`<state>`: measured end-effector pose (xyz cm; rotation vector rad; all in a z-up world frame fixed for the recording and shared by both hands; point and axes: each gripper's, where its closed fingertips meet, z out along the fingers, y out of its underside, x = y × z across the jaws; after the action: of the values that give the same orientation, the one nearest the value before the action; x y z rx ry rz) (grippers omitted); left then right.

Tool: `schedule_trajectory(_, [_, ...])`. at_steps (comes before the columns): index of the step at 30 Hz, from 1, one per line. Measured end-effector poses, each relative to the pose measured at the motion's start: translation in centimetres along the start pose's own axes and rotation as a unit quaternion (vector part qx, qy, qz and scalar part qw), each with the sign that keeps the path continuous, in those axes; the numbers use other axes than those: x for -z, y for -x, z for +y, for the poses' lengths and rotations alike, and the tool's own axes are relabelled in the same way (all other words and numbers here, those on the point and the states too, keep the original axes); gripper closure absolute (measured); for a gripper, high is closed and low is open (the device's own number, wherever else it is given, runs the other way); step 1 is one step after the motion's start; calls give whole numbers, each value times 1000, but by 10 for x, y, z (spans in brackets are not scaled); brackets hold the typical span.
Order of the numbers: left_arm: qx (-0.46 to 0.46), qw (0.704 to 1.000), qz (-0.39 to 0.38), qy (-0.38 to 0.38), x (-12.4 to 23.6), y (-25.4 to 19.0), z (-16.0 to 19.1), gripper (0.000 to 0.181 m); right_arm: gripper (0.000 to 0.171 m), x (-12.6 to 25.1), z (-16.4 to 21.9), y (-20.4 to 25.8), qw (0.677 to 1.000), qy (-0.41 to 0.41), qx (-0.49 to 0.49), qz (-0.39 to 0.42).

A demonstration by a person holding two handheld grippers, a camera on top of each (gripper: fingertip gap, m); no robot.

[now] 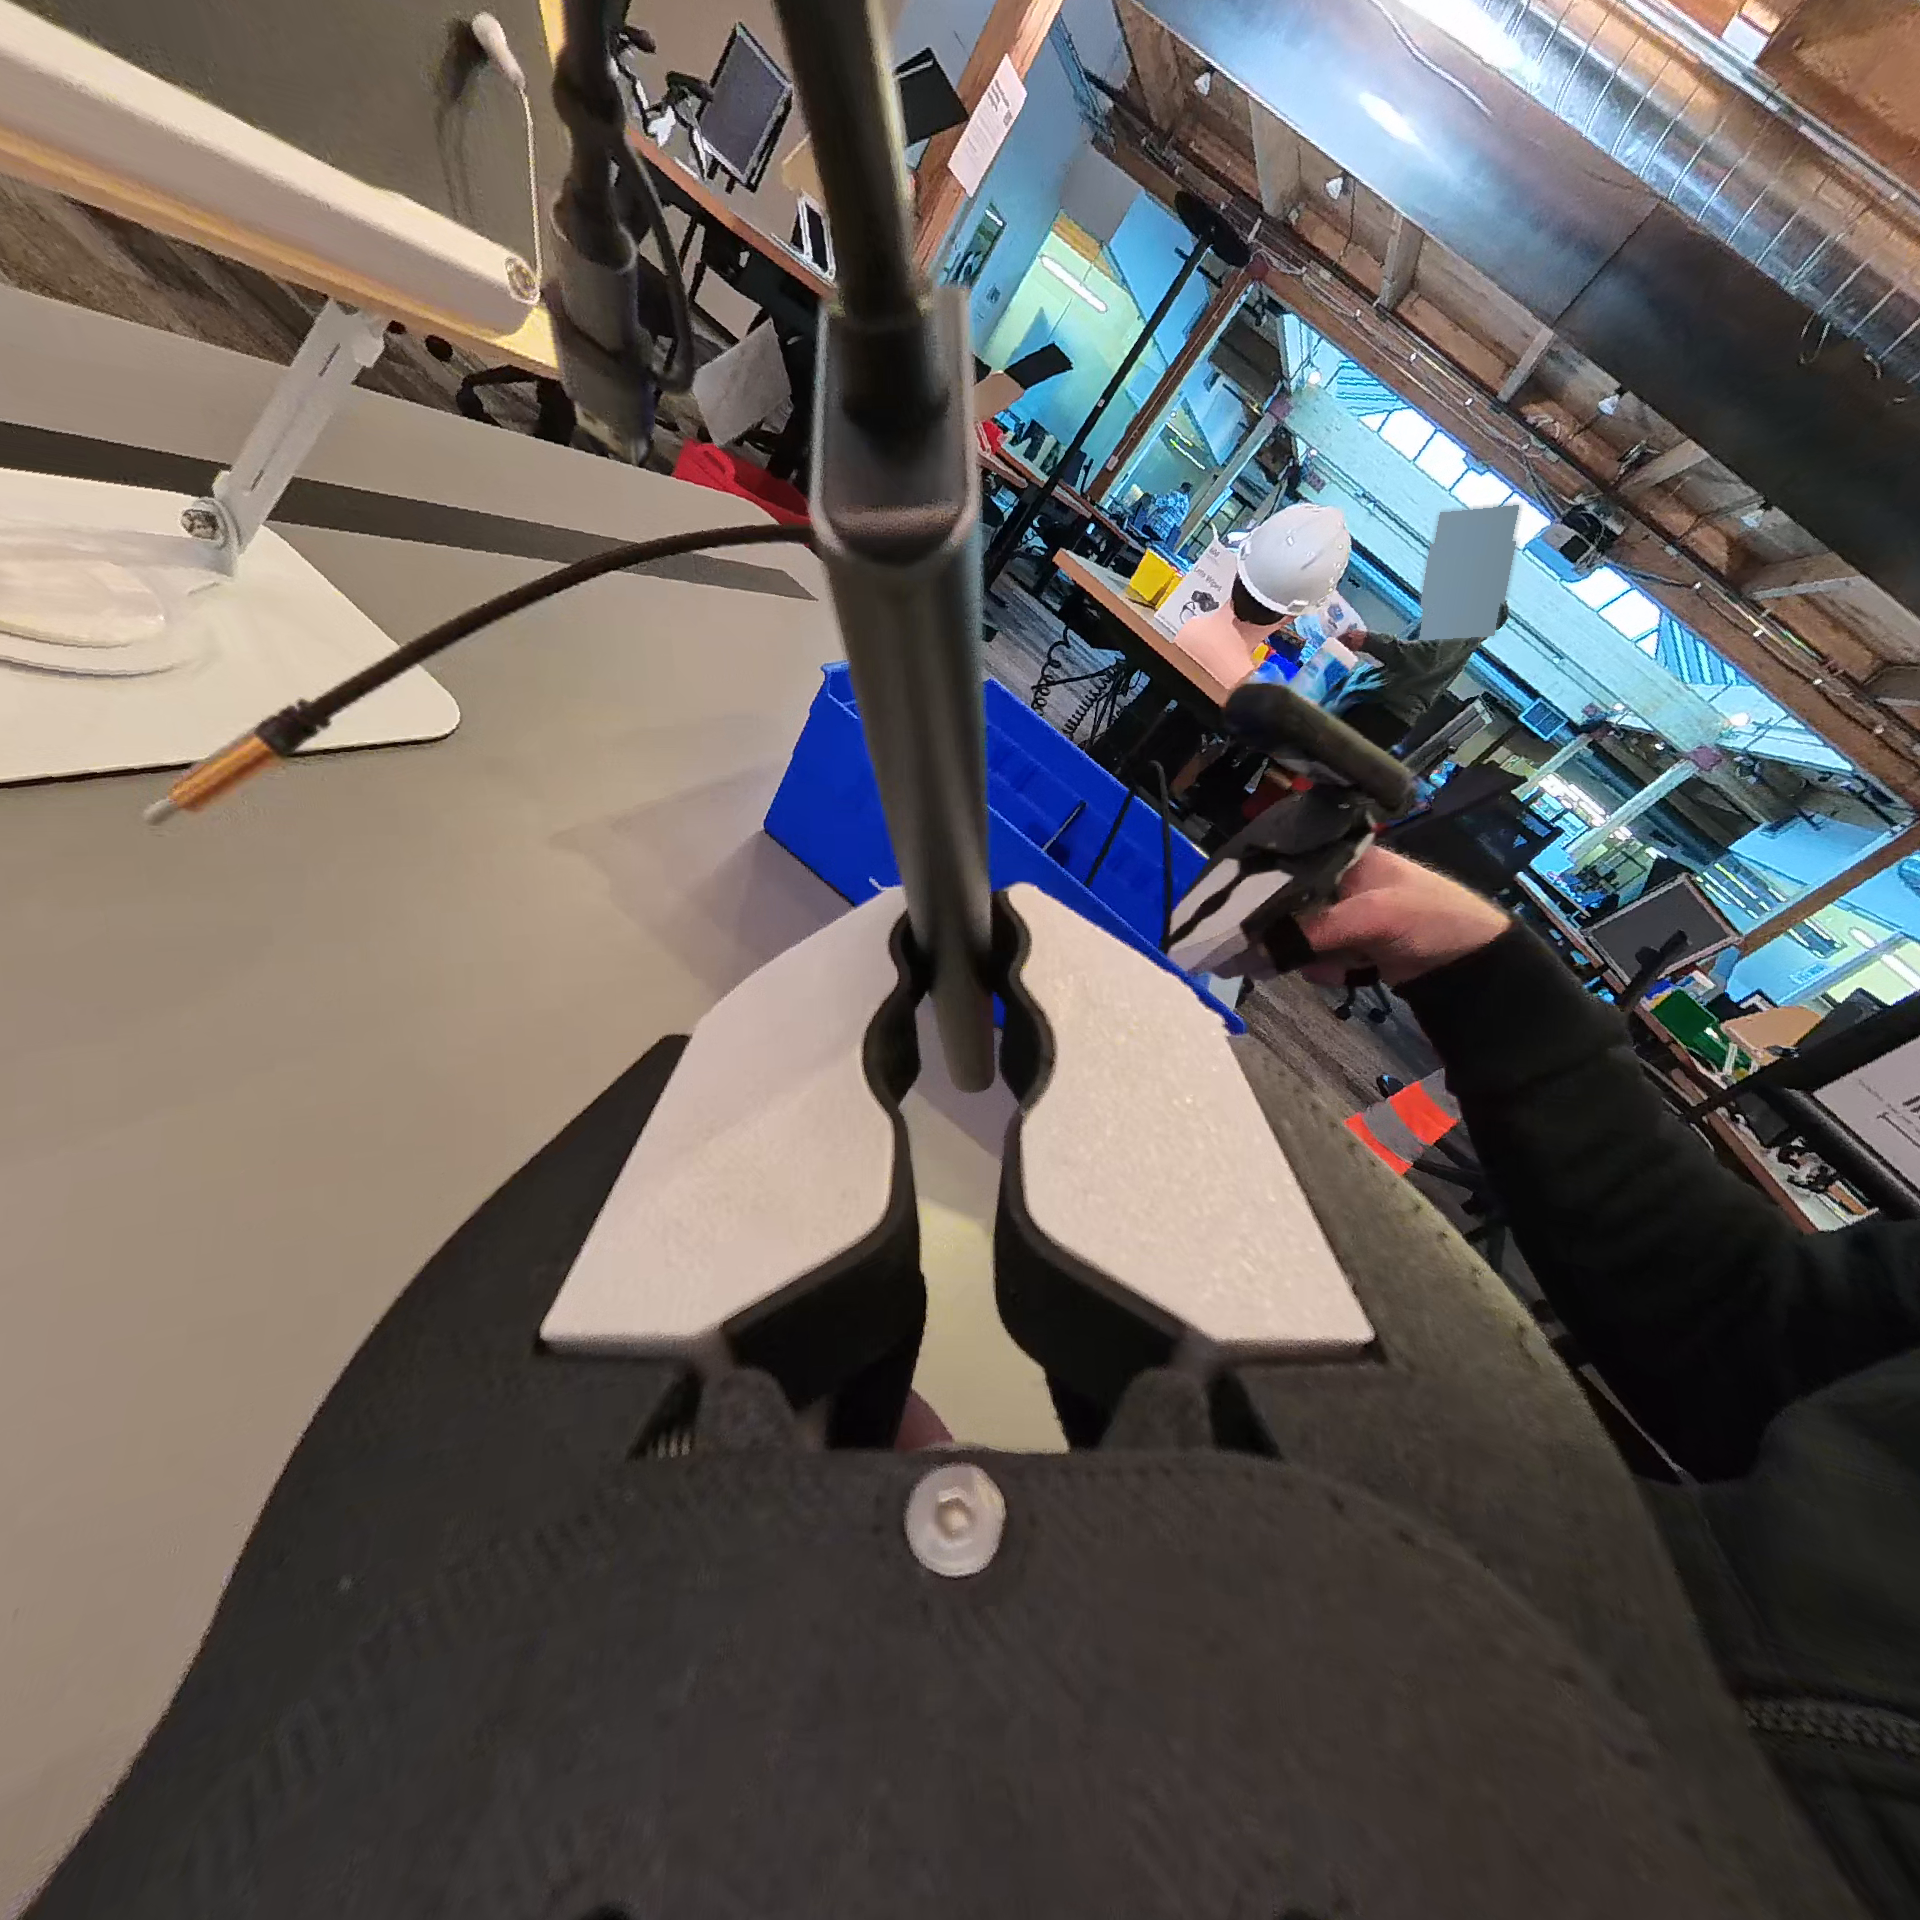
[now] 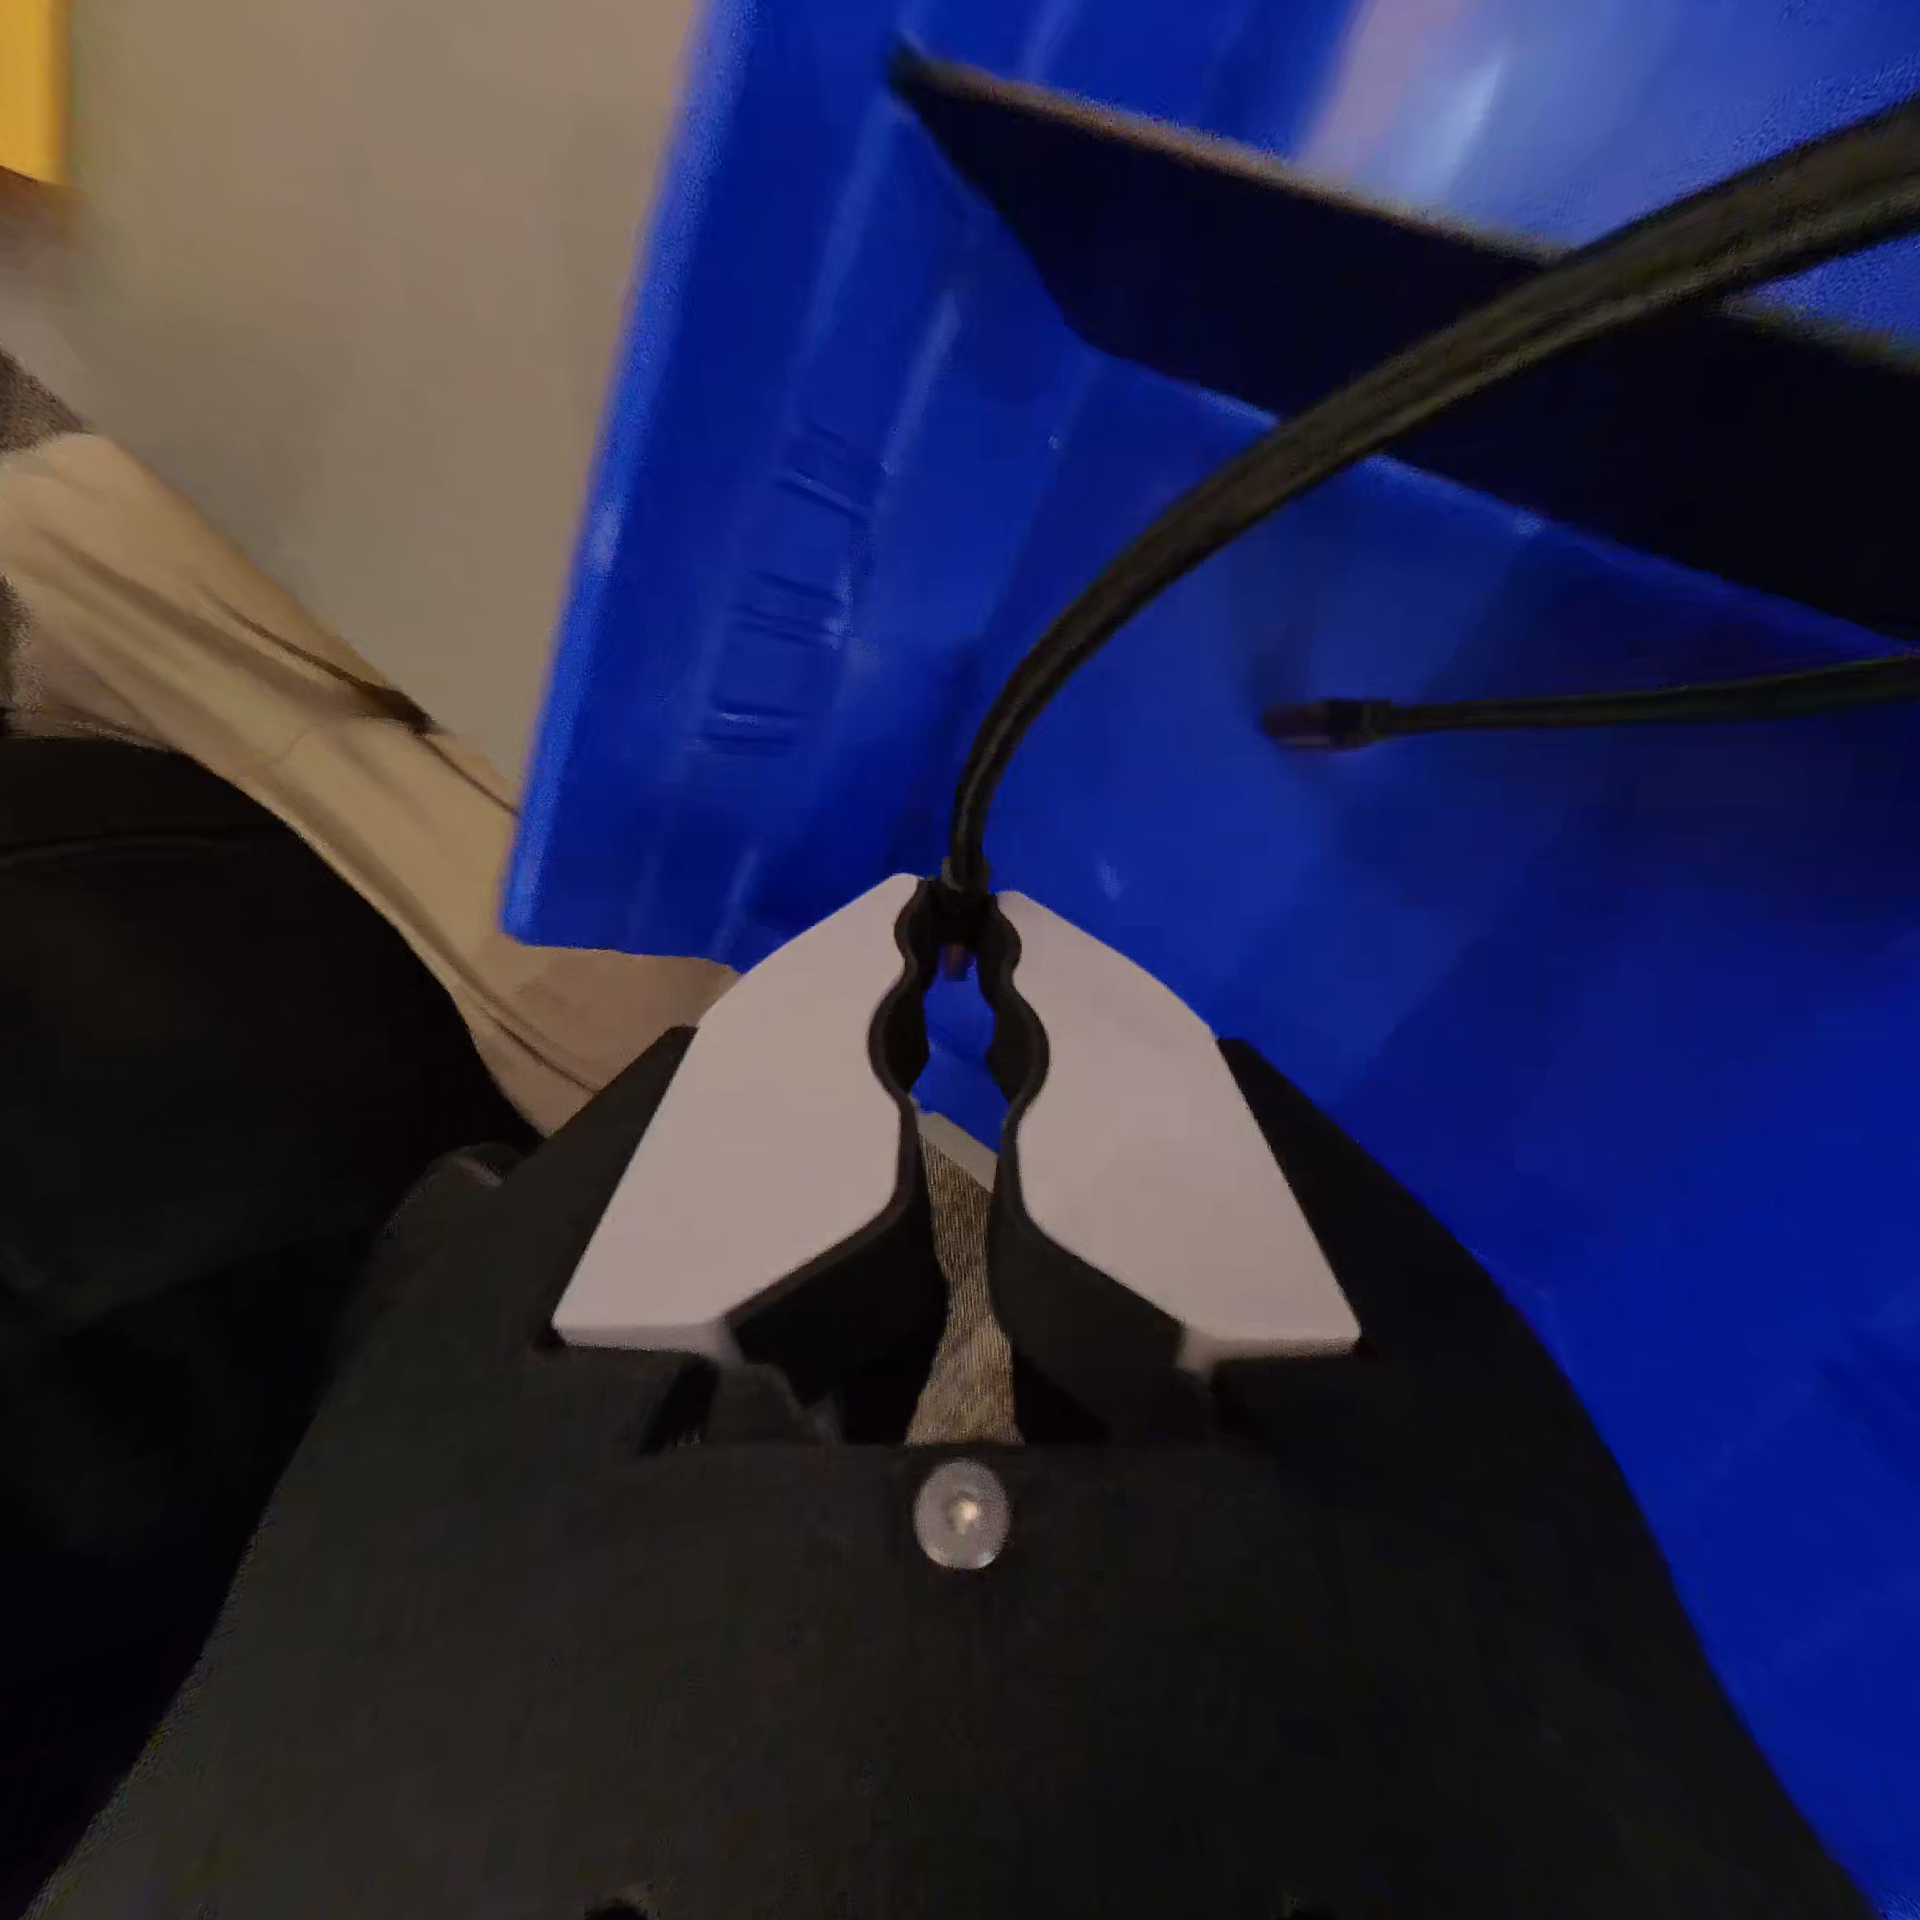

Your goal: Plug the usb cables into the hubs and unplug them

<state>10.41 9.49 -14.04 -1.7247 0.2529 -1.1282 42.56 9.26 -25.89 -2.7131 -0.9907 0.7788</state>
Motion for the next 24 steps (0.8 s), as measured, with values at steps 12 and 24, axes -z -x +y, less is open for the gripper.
schedule_trajectory(12, [4,1000,-4,26,-7,2,13,170,124,1,17,-29,996,41,-65,49])
schedule_trajectory(24, [7,998,15,53,-17,-6,27,170,125,48,-36,42,996,-68,58,11])
